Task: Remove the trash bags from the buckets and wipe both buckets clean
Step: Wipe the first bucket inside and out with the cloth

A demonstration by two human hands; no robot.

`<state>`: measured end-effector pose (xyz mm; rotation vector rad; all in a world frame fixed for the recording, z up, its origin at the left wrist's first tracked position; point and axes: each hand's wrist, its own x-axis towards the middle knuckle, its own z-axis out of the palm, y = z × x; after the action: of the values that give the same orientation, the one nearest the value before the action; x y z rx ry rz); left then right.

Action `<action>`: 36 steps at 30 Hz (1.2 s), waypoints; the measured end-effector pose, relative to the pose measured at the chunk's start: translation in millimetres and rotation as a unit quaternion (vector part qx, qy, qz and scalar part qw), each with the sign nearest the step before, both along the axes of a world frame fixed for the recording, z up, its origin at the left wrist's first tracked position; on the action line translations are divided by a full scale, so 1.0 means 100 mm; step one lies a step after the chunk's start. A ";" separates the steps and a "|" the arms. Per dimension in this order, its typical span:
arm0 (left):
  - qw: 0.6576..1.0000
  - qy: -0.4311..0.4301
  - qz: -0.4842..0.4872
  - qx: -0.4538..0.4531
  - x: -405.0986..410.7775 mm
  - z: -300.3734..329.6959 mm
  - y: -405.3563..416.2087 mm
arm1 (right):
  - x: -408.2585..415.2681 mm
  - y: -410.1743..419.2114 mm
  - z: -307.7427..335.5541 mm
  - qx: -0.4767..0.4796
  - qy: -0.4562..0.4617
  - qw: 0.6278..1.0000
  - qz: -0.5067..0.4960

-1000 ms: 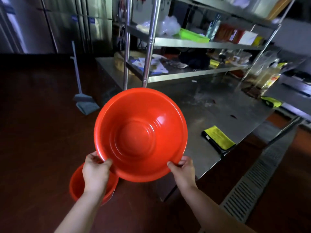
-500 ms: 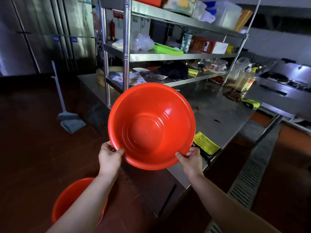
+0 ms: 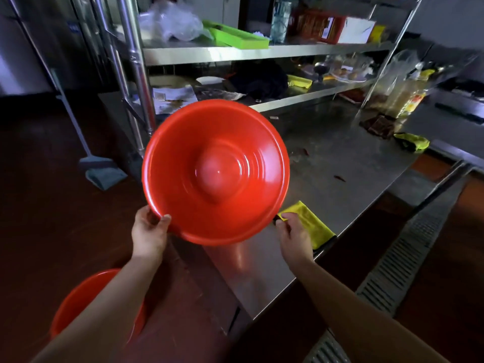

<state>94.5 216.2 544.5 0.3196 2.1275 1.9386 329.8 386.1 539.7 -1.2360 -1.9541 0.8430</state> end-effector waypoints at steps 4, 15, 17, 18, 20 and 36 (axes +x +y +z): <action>0.999 -0.014 0.022 -0.019 0.08 -0.07 0.39 | 0.40 0.74 -0.22 -0.006 -0.176 0.984 -0.034; 0.993 0.035 0.059 -0.096 0.25 -0.23 0.96 | 0.82 1.87 -0.93 -0.039 -0.419 0.906 -0.055; 0.991 0.051 0.057 -0.113 0.22 -0.29 0.97 | 0.80 1.91 -0.99 -0.073 -0.430 0.897 -0.063; 0.990 0.056 0.058 -0.120 0.20 -0.31 0.98 | 0.78 1.93 -1.01 -0.086 -0.434 0.894 -0.069; 0.988 0.060 0.067 -0.126 0.17 -0.36 0.97 | 0.74 1.97 -1.02 -0.110 -0.428 0.892 -0.092; 0.999 -0.012 -0.001 -0.035 0.10 -0.32 0.91 | 0.35 0.82 0.08 -0.071 -0.001 0.990 -0.124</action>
<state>104.6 306.9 512.9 0.2846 2.1723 1.8530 364.8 468.6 547.6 -1.5262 -1.7187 0.8620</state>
